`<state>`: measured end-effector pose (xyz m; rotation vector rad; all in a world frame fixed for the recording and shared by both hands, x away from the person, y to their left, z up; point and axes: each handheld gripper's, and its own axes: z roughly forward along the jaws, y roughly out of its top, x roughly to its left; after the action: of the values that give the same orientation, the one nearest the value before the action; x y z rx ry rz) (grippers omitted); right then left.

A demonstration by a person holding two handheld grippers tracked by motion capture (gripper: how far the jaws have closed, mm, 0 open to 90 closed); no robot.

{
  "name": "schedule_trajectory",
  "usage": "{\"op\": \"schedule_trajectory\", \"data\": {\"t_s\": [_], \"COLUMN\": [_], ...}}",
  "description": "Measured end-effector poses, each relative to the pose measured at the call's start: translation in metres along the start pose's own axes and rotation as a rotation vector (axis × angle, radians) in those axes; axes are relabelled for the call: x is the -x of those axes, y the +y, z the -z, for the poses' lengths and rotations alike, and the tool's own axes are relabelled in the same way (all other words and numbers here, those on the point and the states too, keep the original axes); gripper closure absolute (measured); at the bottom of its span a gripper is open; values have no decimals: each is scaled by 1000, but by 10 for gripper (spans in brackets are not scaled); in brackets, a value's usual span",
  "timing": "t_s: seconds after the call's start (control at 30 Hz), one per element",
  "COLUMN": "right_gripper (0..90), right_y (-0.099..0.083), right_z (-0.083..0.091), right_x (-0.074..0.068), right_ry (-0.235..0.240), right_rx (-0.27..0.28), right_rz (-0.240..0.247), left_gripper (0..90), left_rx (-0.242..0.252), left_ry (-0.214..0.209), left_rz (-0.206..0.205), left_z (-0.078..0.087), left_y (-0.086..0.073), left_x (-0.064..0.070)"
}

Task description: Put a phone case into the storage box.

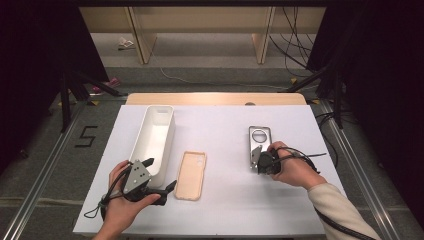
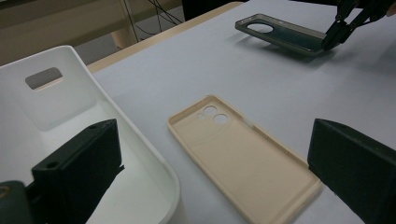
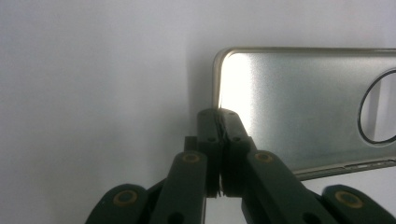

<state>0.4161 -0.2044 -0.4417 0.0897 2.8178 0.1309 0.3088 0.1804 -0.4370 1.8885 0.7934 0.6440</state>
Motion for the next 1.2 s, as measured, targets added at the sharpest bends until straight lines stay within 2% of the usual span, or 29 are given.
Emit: {"op": "schedule_trajectory", "data": {"t_s": [0.27, 0.33, 0.4, 0.43, 0.63, 1.2], "right_gripper": [892, 893, 893, 893, 894, 894], "right_y": [-4, -6, -7, -8, -12, -16], "right_z": [3, 5, 6, 7, 9, 10], "right_x": [0, 0, 0, 0, -1, -4], "right_ry": [-4, 0, 0, 2, 17, 48], "right_rx": [54, 90, 97, 126, 208, 375], "right_rz": [-31, -50, -57, -66, -108, -187], "left_gripper": [23, 23, 23, 23, 23, 26], "left_rx": [1, 1, 2, 2, 3, 2], "left_ry": [2, 1, 2, 2, 1, 1], "left_rz": [0, 0, 1, 1, 2, 1], "left_z": [0, 0, 0, 0, 1, 1], "left_y": [0, 0, 0, 0, 0, 0], "left_x": [0, 0, 0, 0, 0, 0]}}
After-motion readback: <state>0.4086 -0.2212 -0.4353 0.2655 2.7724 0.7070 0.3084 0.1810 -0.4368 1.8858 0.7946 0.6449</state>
